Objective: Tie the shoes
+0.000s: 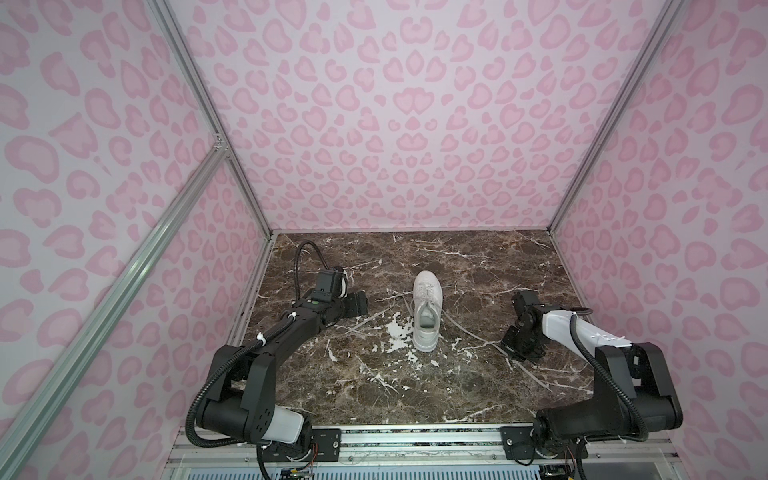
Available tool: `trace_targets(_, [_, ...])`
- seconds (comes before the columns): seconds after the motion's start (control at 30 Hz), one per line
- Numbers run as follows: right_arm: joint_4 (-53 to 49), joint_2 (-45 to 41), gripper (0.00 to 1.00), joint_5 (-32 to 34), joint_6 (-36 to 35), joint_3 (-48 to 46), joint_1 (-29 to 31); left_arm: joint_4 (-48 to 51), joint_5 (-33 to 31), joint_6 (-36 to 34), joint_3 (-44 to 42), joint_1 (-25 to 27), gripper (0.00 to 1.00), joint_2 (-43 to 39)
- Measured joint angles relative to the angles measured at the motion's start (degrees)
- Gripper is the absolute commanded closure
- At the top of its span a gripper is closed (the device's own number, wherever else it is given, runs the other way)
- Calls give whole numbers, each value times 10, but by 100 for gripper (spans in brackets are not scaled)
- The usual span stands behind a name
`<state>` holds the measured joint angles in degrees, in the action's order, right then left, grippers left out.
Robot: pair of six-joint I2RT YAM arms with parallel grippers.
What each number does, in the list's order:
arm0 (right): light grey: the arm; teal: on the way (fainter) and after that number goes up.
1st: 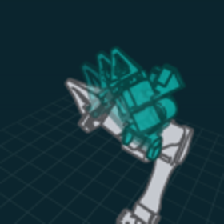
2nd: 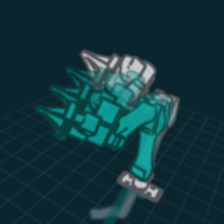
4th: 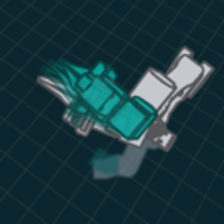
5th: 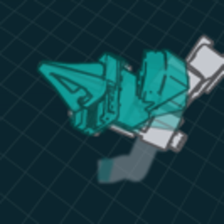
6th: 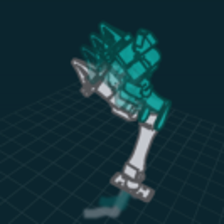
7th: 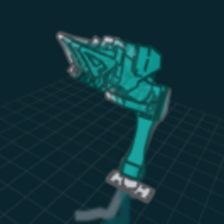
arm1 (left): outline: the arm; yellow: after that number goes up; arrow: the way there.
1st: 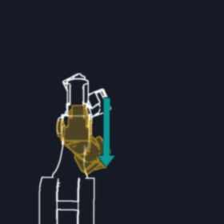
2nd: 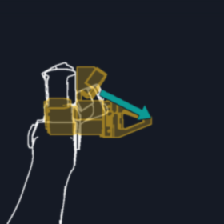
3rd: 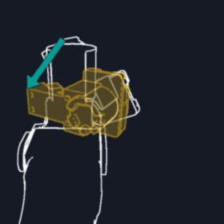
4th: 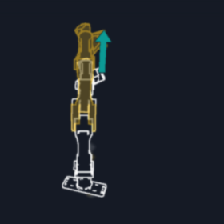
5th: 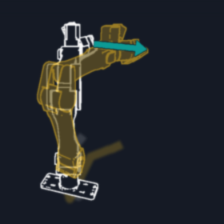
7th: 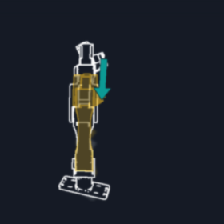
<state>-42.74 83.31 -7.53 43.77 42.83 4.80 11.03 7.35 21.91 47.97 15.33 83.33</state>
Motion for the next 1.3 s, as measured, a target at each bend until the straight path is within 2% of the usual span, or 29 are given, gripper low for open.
trace_targets(0.1, [-12,-14,100,3,-14,39,16,3,-3,0,0,0,9,-2])
trace_targets(0.3, [-51,2,100,33,-50,229,101,11,-3,-2,0,0,9,-5])
trace_targets(0.5, [-97,114,98,50,-83,508,215,17,-12,-2,-2,0,8,-25])
trace_targets(0.67, [-107,244,97,24,-125,721,308,22,-14,-2,-22,0,8,-48])
trace_targets(0.9, [-103,434,96,-60,-146,890,335,28,-14,7,-56,0,8,-82])
trace_targets(1.07, [-116,578,96,-108,-148,1044,342,37,-14,15,-67,0,9,-97])
trace_targets(1.17, [-117,621,96,-129,-148,1074,345,44,-14,16,-68,0,10,-97])
trace_targets(1.3, [-115,652,86,-145,-140,1070,348,56,-16,17,-68,0,12,-92])
